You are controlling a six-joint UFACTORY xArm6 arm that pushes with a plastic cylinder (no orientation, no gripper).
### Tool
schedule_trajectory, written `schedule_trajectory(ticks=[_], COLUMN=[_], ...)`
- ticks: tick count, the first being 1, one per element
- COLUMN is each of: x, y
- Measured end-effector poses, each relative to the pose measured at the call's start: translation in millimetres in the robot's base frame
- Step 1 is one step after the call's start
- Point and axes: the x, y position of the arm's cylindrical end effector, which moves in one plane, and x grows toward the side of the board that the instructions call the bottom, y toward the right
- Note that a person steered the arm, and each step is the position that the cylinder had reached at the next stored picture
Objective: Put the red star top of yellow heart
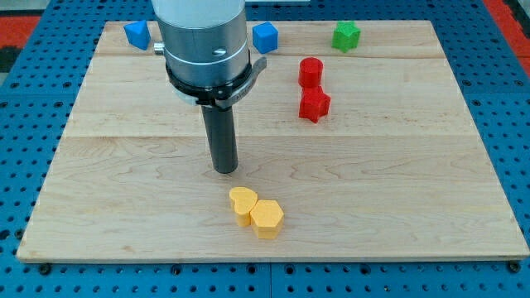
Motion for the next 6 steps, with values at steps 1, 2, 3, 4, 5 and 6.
schedule_trajectory(ticks=[1,2,3,4,5,6], x=[-5,-44,-101,-123,-146,-104], y=[99,138,115,157,130,8])
